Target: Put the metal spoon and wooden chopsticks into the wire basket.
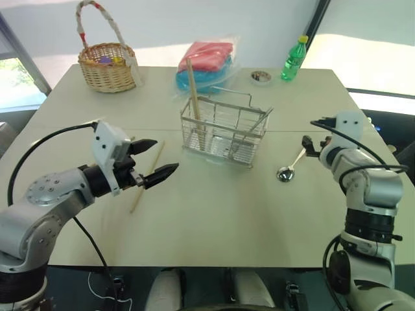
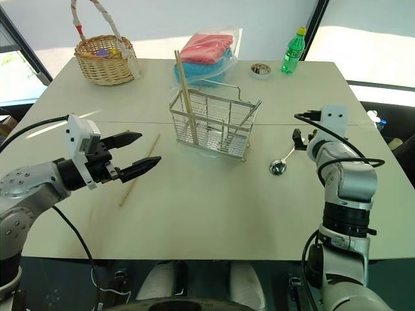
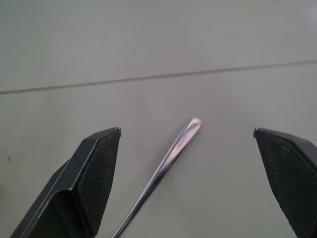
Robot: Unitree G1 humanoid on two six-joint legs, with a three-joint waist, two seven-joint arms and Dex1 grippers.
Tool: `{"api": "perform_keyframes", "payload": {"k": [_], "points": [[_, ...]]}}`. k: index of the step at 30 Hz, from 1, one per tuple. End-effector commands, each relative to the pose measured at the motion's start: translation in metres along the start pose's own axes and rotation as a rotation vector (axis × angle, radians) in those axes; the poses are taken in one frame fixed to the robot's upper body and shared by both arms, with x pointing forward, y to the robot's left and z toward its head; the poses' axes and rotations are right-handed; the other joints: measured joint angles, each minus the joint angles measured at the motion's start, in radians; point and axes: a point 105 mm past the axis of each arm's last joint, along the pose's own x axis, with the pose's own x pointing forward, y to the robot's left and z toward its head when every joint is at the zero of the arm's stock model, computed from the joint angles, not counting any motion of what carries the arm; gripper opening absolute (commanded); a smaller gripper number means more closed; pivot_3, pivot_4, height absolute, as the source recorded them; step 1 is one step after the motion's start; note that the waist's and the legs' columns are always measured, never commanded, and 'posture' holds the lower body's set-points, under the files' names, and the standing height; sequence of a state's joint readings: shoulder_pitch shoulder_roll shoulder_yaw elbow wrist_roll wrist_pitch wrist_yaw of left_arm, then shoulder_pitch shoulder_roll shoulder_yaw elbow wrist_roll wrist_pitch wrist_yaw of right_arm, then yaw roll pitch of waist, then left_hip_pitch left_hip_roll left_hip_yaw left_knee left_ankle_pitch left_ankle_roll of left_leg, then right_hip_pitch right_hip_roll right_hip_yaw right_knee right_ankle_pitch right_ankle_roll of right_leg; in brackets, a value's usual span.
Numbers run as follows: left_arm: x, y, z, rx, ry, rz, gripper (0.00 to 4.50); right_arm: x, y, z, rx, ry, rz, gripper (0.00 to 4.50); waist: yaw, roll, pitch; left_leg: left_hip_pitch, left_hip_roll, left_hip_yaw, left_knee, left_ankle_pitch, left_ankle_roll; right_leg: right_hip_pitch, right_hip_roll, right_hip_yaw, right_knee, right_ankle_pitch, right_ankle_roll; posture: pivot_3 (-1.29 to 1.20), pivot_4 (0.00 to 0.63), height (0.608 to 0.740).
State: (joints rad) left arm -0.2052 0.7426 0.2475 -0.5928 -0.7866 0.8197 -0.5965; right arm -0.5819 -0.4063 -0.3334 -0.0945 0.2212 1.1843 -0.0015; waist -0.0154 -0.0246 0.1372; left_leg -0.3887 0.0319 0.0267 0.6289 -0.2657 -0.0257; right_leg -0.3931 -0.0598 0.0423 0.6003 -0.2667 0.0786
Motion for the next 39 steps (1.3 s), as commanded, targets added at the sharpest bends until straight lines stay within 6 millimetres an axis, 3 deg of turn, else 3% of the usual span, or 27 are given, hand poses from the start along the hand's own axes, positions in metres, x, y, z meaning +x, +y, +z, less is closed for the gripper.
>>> {"api": "perform_keyframes", "payload": {"k": [1,7,12,17,27,31,36,39], "points": [[0.001,-0.007,0.008,0.045,-0.011,-0.052,4.48,-0.005,0.006,0.02,0.017,0.011,0.017,4.44,-0.001,0.0,0.0,0.0,0.0,0.0,0.0,0.0,0.0,0.0,0.0,0.0,0.0,0.0,0.0,0.0,0.15,0.728],[0.003,-0.02,0.009,0.06,0.005,-0.156,4.48,-0.006,0.015,0.021,0.049,0.121,0.046,4.44,-0.001,0.0,0.0,-0.001,0.0,0.0,0.0,0.0,0.0,-0.001,0.0,0.0,0.0,0.0,0.0,0.0,0.15,0.728],[0.004,-0.025,0.012,0.089,0.017,-0.21,4.48,-0.009,0.021,-0.003,0.11,0.268,0.054,4.44,-0.001,0.0,0.0,-0.001,0.0,0.001,-0.001,0.0,0.0,-0.001,0.002,0.0,0.0,0.0,0.0,0.0,0.15,0.728],[0.004,-0.024,0.014,0.099,0.021,-0.233,4.48,-0.009,0.018,-0.009,0.149,0.288,0.029,4.44,-0.001,0.0,0.0,-0.001,0.0,0.001,-0.001,0.0,0.0,-0.001,0.001,0.0,0.0,0.0,0.0,0.0,0.15,0.728],[0.005,-0.026,0.012,0.116,0.042,-0.285,4.48,-0.003,0.036,-0.03,0.255,0.366,0.051,4.44,-0.005,0.0,0.0,-0.001,0.001,0.001,-0.001,0.0,0.0,-0.002,0.004,0.0,0.001,0.0,0.001,0.0,0.15,0.728],[0.004,-0.026,0.011,0.119,0.044,-0.291,4.5,-0.002,0.036,-0.034,0.271,0.383,0.039,2.64,-0.004,0.0,0.0,-0.001,0.001,0.001,-0.001,0.0,0.0,-0.002,0.004,0.0,0.001,0.0,0.001,0.0,0.15,0.728],[0.005,-0.024,0.012,0.12,0.035,-0.283,4.5,-0.002,0.037,-0.034,0.269,0.387,0.039,0.05,-0.005,0.0,0.0,-0.001,0.0,0.001,-0.001,0.0,0.0,-0.002,0.004,0.0,0.001,0.0,0.001,0.0,0.15,0.728],[0.005,-0.024,0.013,0.117,0.029,-0.283,4.5,-0.002,0.035,-0.035,0.259,0.39,0.035,0.01,-0.003,0.0,0.0,-0.001,0.001,0.0,-0.001,0.0,0.0,-0.001,0.004,0.0,0.001,0.0,0.001,0.0,0.15,0.728]]}}
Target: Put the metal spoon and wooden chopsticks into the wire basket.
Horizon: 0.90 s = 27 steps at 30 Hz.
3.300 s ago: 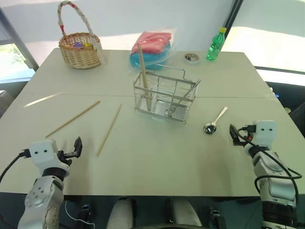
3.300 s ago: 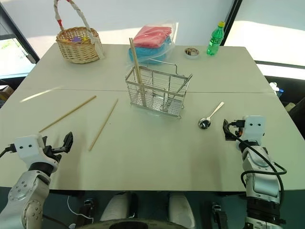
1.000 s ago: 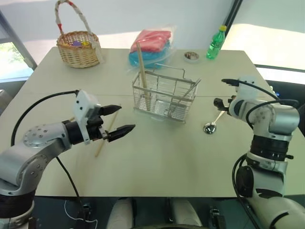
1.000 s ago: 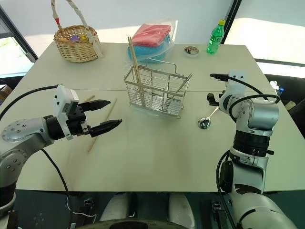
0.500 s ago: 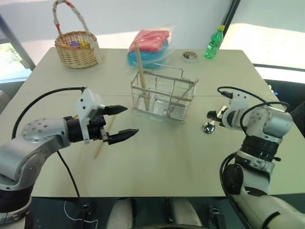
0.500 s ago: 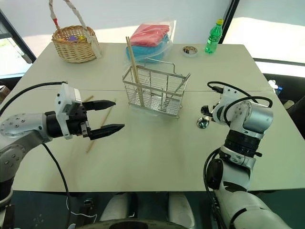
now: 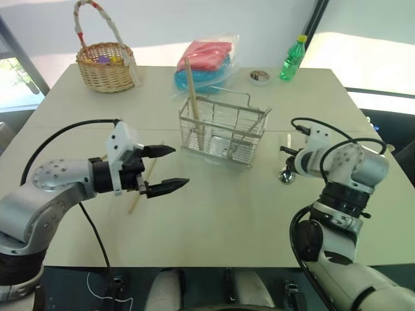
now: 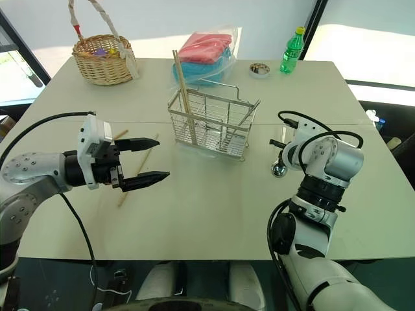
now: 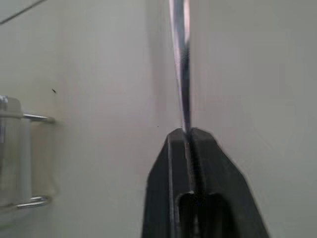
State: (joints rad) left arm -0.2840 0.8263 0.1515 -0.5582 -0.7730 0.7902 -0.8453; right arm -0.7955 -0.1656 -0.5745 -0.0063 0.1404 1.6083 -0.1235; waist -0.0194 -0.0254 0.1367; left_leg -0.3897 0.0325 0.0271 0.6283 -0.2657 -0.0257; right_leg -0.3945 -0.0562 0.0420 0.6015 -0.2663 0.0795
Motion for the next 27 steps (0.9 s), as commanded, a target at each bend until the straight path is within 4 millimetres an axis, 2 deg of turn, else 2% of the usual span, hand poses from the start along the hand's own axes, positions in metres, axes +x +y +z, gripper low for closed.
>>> {"api": "perform_keyframes", "payload": {"k": [1,9,10,13,15,16,18,22,27], "points": [[-0.002,0.001,0.01,0.046,-0.025,0.006,4.5,-0.002,-0.005,0.002,-0.006,-0.005,-0.02,0.01,0.0,0.0,0.0,0.0,0.0,0.0,0.0,0.0,0.0,0.0,0.0,0.0,0.0,0.0,0.0,0.0,0.15,0.728],[-0.002,0.003,0.01,0.049,-0.031,0.015,4.5,-0.01,-0.022,0.016,-0.022,-0.052,-0.074,0.01,0.002,0.001,0.0,0.0,0.0,0.0,0.0,0.0,0.0,0.0,-0.001,0.0,0.0,0.0,0.0,0.0,0.15,0.728],[-0.002,0.003,0.01,0.05,-0.033,0.015,4.5,-0.015,-0.026,0.028,-0.045,-0.111,-0.091,0.01,0.002,0.001,0.001,0.0,0.0,0.0,0.0,0.0,0.0,0.0,-0.001,0.0,0.0,0.0,0.0,0.0,0.15,0.728],[-0.002,0.005,0.012,0.049,-0.047,0.021,4.5,-0.046,-0.034,0.09,-0.109,-0.425,-0.13,0.01,0.001,0.006,0.004,-0.001,-0.001,0.0,0.0,0.0,0.0,0.0,-0.001,0.001,-0.002,0.0,0.0,0.0,0.15,0.728],[-0.002,0.008,0.015,0.048,-0.06,0.03,4.5,-0.072,-0.019,0.126,-0.156,-0.646,-0.052,0.01,-0.001,0.006,0.004,-0.001,-0.001,0.002,0.0,0.0,0.0,-0.001,-0.001,0.002,-0.002,0.0,0.0,0.0,0.15,0.728],[-0.002,0.01,0.017,0.048,-0.072,0.039,4.5,-0.086,-0.003,0.139,-0.187,-0.745,0.031,0.01,-0.004,0.006,0.004,-0.001,-0.001,0.002,0.0,0.0,0.0,-0.001,-0.001,0.002,-0.002,0.0,0.001,0.0,0.15,0.728],[-0.001,0.015,0.023,0.053,-0.096,0.063,4.5,-0.109,0.029,0.15,-0.214,-0.879,0.215,0.01,-0.016,0.005,0.004,-0.001,0.0,0.002,-0.001,0.0,0.0,-0.001,0.001,0.002,-0.003,0.003,0.008,0.0,0.15,0.728],[-0.001,0.024,0.03,0.066,-0.124,0.105,4.5,-0.134,0.072,0.146,-0.245,-0.962,0.468,0.01,-0.027,0.004,0.003,0.0,0.006,0.0,-0.001,0.0,0.0,-0.001,0.008,0.002,-0.003,0.008,0.017,0.0,0.15,0.728],[-0.004,0.036,0.038,0.077,-0.151,0.156,4.5,-0.138,0.114,0.121,-0.273,-0.911,0.683,0.01,-0.022,0.004,0.003,0.0,0.011,-0.001,-0.002,0.0,0.0,-0.003,0.012,0.001,0.001,0.008,0.017,0.0,0.15,0.728]]}}
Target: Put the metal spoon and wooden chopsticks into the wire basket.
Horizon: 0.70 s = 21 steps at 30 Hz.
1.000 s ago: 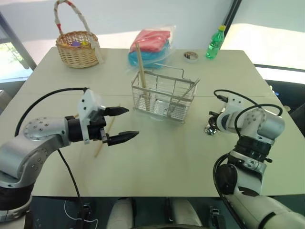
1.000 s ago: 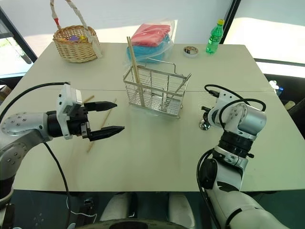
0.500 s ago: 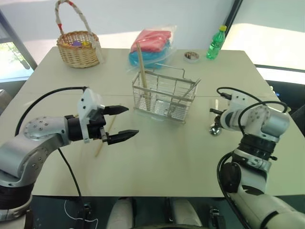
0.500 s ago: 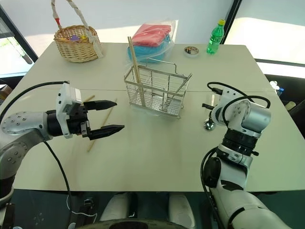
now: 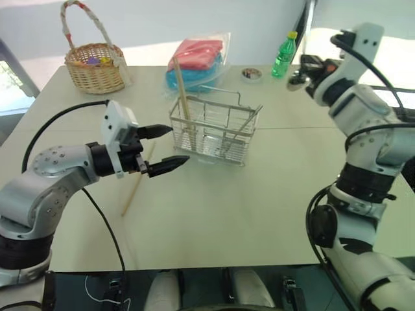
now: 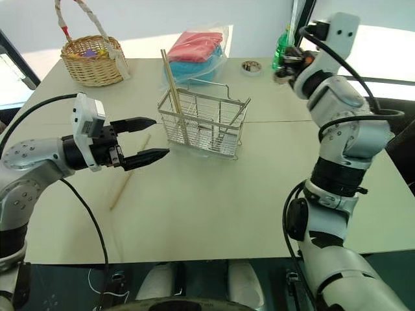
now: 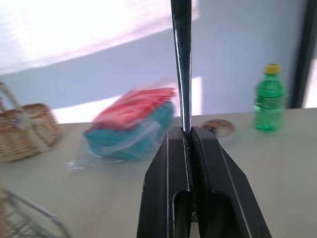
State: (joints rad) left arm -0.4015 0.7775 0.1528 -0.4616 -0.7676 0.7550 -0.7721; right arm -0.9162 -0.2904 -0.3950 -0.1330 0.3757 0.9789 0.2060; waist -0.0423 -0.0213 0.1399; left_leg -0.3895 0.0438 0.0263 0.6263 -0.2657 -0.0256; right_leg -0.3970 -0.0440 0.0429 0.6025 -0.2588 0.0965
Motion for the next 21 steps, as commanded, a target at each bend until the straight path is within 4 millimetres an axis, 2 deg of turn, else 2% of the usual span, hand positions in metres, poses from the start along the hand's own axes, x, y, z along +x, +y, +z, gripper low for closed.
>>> {"api": "perform_keyframes", "payload": {"k": [1,5,11,21], "points": [[-0.004,0.011,0.016,0.054,-0.049,0.056,4.5,-0.004,0.033,0.01,0.001,-0.055,0.136,0.01,0.001,0.0,0.0,0.0,0.0,0.0,0.0,0.0,0.0,0.0,0.0,0.0,0.0,0.0,0.0,0.0,0.15,0.728],[-0.006,0.015,0.018,0.072,-0.047,0.083,4.5,-0.01,0.045,-0.001,0.017,-0.033,0.194,0.01,0.002,0.0,0.0,-0.001,0.0,0.001,0.001,0.0,0.0,0.0,-0.003,0.0,-0.001,-0.002,-0.003,0.0,0.15,0.728],[-0.01,0.02,0.019,0.077,-0.047,0.113,4.5,-0.026,0.074,-0.016,0.067,0.022,0.371,0.01,0.001,0.0,0.0,-0.001,0.0,0.001,0.001,0.0,0.0,0.0,-0.006,0.001,-0.003,-0.001,-0.003,0.0,0.15,0.728],[-0.009,0.022,0.024,0.081,-0.064,0.113,4.5,-0.024,0.069,-0.041,0.056,0.055,0.309,0.01,0.0,0.0,0.0,-0.001,-0.001,0.001,0.001,0.0,0.0,0.0,-0.004,0.001,-0.003,-0.001,-0.004,0.0,0.15,0.728]]}}
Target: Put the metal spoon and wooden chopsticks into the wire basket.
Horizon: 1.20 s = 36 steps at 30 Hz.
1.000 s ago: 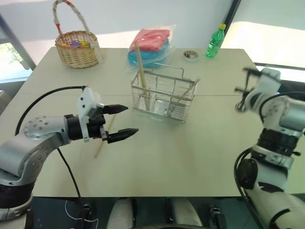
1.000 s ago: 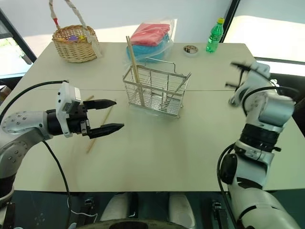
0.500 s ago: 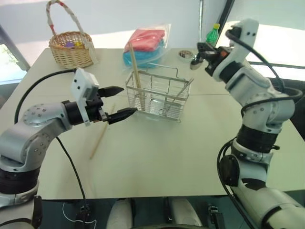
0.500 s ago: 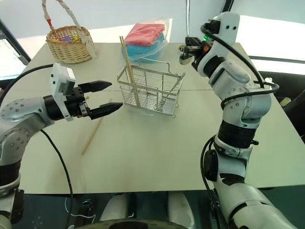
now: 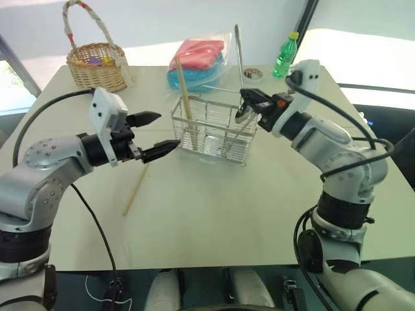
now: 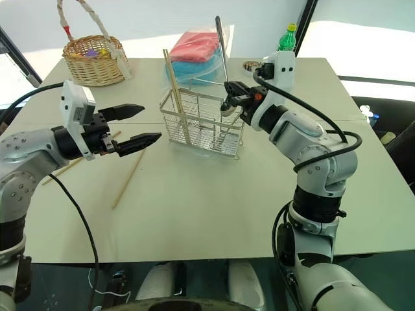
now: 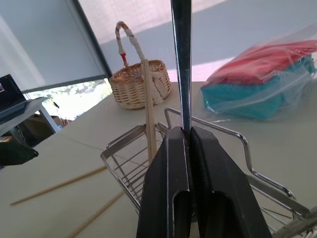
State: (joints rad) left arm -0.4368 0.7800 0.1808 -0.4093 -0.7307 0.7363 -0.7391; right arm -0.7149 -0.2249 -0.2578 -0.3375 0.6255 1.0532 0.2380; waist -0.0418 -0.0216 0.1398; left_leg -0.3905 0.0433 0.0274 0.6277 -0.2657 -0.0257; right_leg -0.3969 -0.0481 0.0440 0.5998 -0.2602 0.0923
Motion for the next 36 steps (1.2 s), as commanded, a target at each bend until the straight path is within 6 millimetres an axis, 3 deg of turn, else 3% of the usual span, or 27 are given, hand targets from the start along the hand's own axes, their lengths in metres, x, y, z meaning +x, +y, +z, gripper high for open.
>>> {"api": "perform_keyframes", "payload": {"k": [1,6,9,16,21,27,31,34,36], "points": [[-0.003,0.002,0.017,0.05,-0.051,0.01,4.5,0.001,-0.001,0.012,-0.037,-0.075,-0.031,0.01,0.0,0.0,0.0,0.0,0.0,0.0,0.0,0.0,0.0,0.0,0.0,0.0,0.0,0.0,0.0,0.0,0.15,0.728],[-0.003,0.003,0.018,0.049,-0.054,0.01,4.5,0.005,-0.007,0.009,-0.031,-0.091,-0.069,0.01,0.0,0.0,0.0,0.0,0.0,0.001,0.0,0.0,0.0,0.0,0.0,0.0,0.0,0.0,0.0,0.0,0.15,0.728],[-0.004,0.004,0.019,0.048,-0.056,0.012,4.5,0.005,-0.011,0.005,-0.016,-0.086,-0.091,0.98,0.0,0.0,0.0,0.0,0.0,0.001,0.0,0.0,0.0,0.0,0.0,0.0,0.0,0.0,0.0,0.0,0.15,0.728],[-0.004,0.005,0.019,0.052,-0.06,0.017,4.5,0.003,-0.016,0.002,-0.033,-0.089,-0.131,4.44,0.0,0.0,0.0,0.0,0.0,0.0,0.0,0.0,0.0,0.0,0.0,0.0,0.0,0.0,0.0,0.0,0.15,0.728],[-0.003,0.007,0.019,0.051,-0.061,0.026,4.5,-0.001,-0.019,0.014,-0.054,-0.109,-0.121,4.44,0.001,0.0,0.0,0.0,0.0,0.0,0.0,0.0,0.0,0.0,0.0,0.0,0.0,0.0,0.0,0.0,0.15,0.728],[-0.005,0.009,0.016,0.042,-0.055,0.053,4.5,-0.013,-0.006,0.063,-0.164,-0.193,0.036,4.44,0.001,0.0,0.0,0.0,0.0,0.0,0.0,0.0,0.0,0.0,0.0,0.001,0.0,0.0,0.0,0.0,0.15,0.728],[-0.015,0.024,0.021,0.029,-0.079,0.145,4.5,-0.033,0.018,0.099,-0.27,-0.213,0.252,4.44,0.002,0.0,0.0,0.0,0.0,0.001,0.0,0.0,0.0,0.0,0.001,0.0,0.0,0.0,0.0,0.0,0.15,0.728],[-0.022,0.034,0.023,0.025,-0.087,0.208,4.5,-0.045,0.032,0.102,-0.297,-0.174,0.386,4.44,0.003,-0.001,0.0,0.0,0.001,0.001,-0.001,0.0,0.0,0.0,0.001,0.0,0.0,0.0,0.0,0.0,0.15,0.728],[-0.035,0.047,0.021,0.039,-0.069,0.283,4.5,-0.061,0.047,0.085,-0.379,-0.074,0.528,4.44,0.005,-0.001,0.0,0.0,0.001,0.001,-0.001,0.0,0.0,0.0,0.001,-0.001,-0.001,0.0,0.0,0.0,0.15,0.728]]}}
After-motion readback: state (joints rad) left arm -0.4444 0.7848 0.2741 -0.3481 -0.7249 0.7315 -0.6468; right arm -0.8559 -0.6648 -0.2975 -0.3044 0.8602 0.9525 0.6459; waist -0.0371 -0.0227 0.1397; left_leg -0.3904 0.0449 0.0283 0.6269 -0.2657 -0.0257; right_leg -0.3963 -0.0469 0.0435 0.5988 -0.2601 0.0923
